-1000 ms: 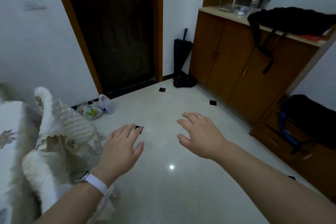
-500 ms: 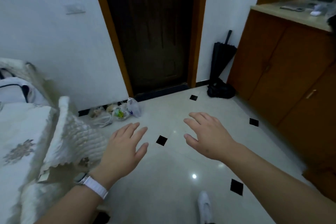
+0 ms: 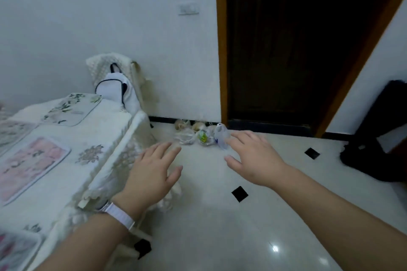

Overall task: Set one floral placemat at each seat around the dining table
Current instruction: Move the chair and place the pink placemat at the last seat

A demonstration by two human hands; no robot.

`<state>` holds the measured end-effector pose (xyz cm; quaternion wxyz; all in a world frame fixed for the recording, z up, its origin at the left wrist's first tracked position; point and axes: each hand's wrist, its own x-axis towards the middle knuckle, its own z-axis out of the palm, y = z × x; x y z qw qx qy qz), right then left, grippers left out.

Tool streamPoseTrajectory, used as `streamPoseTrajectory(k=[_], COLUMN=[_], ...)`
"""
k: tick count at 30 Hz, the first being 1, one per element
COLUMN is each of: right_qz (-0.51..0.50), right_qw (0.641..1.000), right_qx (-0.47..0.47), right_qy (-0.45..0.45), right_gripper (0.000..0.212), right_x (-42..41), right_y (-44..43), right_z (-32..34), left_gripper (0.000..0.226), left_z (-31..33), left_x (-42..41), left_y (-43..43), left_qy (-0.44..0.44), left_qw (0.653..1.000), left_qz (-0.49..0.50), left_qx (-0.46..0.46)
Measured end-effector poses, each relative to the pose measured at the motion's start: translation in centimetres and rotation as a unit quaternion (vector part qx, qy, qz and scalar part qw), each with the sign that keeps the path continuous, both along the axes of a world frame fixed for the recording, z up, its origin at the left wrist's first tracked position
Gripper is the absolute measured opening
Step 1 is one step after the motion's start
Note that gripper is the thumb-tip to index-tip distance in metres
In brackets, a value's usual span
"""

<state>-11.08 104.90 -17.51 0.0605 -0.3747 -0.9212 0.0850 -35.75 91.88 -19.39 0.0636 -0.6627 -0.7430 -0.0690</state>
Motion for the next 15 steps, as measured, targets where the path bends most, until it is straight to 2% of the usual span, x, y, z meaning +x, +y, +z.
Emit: streamPoseTrajectory(k=[5, 11, 15], right_qz=[0.101, 0.166, 0.18], right_qw=[0.995, 0.986, 0.983], right_qx=[-0.009, -0.007, -0.015], right_qy=[-0.009, -0.023, -0.04], right_gripper=[0.055, 0.053, 0.053], right_x=[-8.0, -18.7, -27.1], right_y=[3.9, 7.2, 10.3], right_z=[-0.7, -1.2, -1.9], left_gripper=[0.048, 0.051, 0.054], left_z=[0.8, -1.2, -3.2], left_x=[-5.3, -15.4, -23.0], left_y=[-0.2, -0.4, 0.6], left_qy=[-0.021, -0.044, -0.071], left_qw=[0.993, 0.972, 0.96], left_qz=[0.108, 0.229, 0.269], left_qx=[0.03, 0.04, 0.036])
